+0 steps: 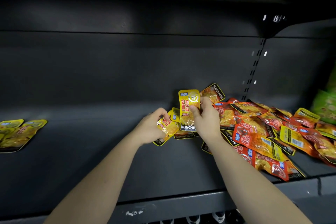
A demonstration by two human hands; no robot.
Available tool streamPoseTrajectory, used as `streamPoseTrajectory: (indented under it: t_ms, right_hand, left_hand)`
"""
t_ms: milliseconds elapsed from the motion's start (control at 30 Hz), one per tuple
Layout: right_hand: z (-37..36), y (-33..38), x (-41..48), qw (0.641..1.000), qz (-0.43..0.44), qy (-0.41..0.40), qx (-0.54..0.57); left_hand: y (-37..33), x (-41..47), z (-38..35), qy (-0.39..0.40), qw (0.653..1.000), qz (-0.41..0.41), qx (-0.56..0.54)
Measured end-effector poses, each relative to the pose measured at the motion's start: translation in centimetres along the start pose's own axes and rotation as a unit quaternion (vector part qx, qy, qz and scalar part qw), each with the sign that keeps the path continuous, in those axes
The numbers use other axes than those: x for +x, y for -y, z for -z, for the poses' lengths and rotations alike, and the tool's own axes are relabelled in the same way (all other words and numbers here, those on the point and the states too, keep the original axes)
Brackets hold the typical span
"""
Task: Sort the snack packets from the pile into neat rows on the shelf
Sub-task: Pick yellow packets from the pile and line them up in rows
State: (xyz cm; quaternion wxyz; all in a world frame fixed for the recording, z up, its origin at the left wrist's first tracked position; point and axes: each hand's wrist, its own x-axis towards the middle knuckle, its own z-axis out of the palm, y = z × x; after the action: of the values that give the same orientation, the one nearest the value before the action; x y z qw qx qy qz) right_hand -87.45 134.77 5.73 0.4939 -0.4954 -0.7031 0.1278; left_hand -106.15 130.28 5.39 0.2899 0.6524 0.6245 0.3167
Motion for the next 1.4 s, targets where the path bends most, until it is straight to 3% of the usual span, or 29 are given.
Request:
streamPoseTrajectory:
  t_ms: [167,333,533,700,900,1400]
  right_hand:
    - [0.0,0.3,-0.2,0.999,0.0,0.029,-0.022]
    - [-0.2,0.9,-0.3,0.997,-0.018,0.061,0.052]
    - [-0.5,2.4,-0.4,0.994,0.053,0.089,-0.019]
    - [-1.9,4.4,-0.9,0.987,0.076,0.114,-0.088]
    - [-6.3,8.9,-2.9,0.985,0.081,0.128,-0.078]
    - [-18.2,20.0,-6.2,0.977,0.072,0.191,-0.053]
  left_hand:
    - [0.1,-0.8,1.1,-0.016,0.992,-0.019,0.121]
    - [-0.2,-1.2,2.5,-0.038,0.966,-0.061,0.249]
    - [0.6,-3.4,5.2,-0.036,0.944,-0.075,0.318]
    - [2.0,-6.7,8.4,-0.059,0.939,-0.069,0.333]
    - [5.1,-9.3,12.8,-0.112,0.934,-0.042,0.335]
    - [14.8,-14.5,26.0,-0.238,0.905,-0.061,0.348]
